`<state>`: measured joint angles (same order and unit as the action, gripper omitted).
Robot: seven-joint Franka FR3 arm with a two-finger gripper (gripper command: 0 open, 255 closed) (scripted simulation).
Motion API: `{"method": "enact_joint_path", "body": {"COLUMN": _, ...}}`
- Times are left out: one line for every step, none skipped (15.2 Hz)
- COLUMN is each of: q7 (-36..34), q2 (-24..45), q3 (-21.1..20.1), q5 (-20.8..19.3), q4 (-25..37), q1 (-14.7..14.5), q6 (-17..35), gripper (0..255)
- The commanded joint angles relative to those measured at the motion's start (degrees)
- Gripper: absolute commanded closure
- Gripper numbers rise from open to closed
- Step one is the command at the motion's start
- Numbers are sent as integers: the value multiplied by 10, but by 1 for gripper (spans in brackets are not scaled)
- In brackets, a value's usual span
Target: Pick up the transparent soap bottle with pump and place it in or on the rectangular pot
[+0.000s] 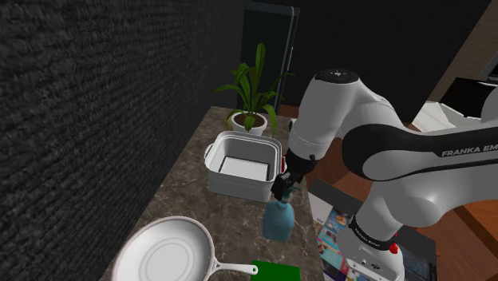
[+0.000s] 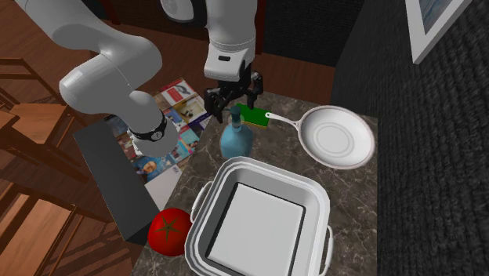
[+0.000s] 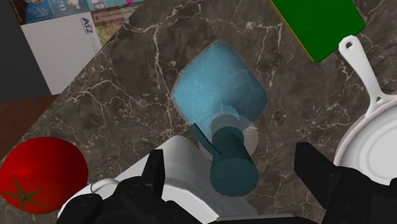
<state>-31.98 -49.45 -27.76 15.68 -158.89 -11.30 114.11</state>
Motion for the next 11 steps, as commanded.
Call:
{"method": "enact_joint_path", "body": {"q7": 0, "q2": 0, "q3": 0, "q5": 0, "q4": -1, "q1": 0, "q6": 1, "gripper": 0}}
{"method": "enact_joint_path", "body": {"q7": 0, "q2": 0, "q3": 0, "q5": 0, "q4": -1, "q1": 0, "q6": 1, "gripper": 0}}
{"method": "enact_joint_path", "body": {"q7": 0, "q2": 0, "q3": 0, "q5": 0, "q4": -1, "q1": 0, "q6": 1, "gripper": 0}}
{"method": "enact_joint_path", "body": {"q7": 0, "q2": 0, "q3": 0, "q5": 0, "q4": -1, "q1": 0, "q6": 1, "gripper": 0}}
{"method": "enact_joint_path", "body": {"q7": 0, "q2": 0, "q3": 0, "q5": 0, "q4": -1, "q1": 0, "q6": 1, "gripper": 0}}
{"method": "enact_joint_path", "body": {"q7": 0, "q2": 0, "q3": 0, "q5": 0, "q4": -1, "q1": 0, "q6": 1, "gripper": 255}}
{"method": "enact_joint_path", "body": {"q7": 0, "q2": 0, "q3": 0, "q5": 0, "q4": -1, "q1": 0, "q6": 1, "gripper": 255}}
{"method": "enact_joint_path", "body": {"q7": 0, "q2": 0, "q3": 0, "q5": 0, "q4": -1, "q1": 0, "q6": 1, "gripper": 255}}
{"method": "enact_joint_path", "body": {"q7": 0, "q2": 0, "q3": 0, "q5": 0, "q4": -1, "q1": 0, "q6": 1, "gripper": 255}}
{"method": "enact_joint_path", "body": {"q7": 0, "q2": 0, "q3": 0, "q5": 0, "q4": -1, "q1": 0, "q6": 1, "gripper": 255}}
{"method": "enact_joint_path", "body": {"q7": 0, "q2": 0, "q3": 0, "q5": 0, "q4": -1, "q1": 0, "q6": 1, "gripper": 255}}
